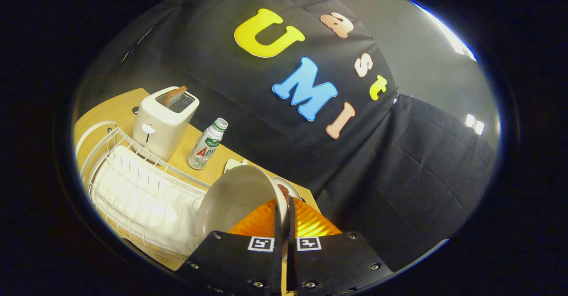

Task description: Take the plate from the dish rack, then take the spoon from the basket and place it into the plate.

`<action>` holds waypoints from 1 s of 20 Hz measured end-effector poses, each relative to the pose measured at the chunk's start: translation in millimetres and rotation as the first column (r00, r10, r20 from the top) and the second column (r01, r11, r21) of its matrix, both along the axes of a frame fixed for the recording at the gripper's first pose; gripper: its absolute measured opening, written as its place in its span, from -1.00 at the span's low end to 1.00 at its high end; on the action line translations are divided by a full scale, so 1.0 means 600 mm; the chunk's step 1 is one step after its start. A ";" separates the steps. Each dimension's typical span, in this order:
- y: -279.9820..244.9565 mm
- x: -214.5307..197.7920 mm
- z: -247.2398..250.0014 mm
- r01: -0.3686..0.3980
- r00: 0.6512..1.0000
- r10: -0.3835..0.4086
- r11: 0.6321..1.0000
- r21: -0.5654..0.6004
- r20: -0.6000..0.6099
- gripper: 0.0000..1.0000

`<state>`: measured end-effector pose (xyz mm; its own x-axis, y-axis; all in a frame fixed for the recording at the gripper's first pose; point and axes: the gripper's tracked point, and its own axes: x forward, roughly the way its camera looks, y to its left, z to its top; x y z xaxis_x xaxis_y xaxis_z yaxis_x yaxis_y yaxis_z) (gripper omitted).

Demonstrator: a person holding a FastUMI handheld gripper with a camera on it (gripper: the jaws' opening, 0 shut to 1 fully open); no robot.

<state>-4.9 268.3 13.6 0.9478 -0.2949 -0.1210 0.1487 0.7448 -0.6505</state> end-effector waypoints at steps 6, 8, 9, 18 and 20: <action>-0.031 -0.088 0.024 0.004 1.000 -0.004 0.997 0.071 0.007 -0.91; -0.043 -0.120 0.025 0.003 1.000 -0.003 0.997 0.083 0.005 -0.91; -0.047 -0.134 0.021 0.001 1.000 -0.001 0.996 0.092 -0.002 -0.91; -0.096 -0.224 -0.062 0.003 0.995 0.016 0.982 0.190 -0.100 -0.91; -0.100 -0.231 -0.079 0.000 0.993 0.025 0.979 0.205 -0.118 -0.91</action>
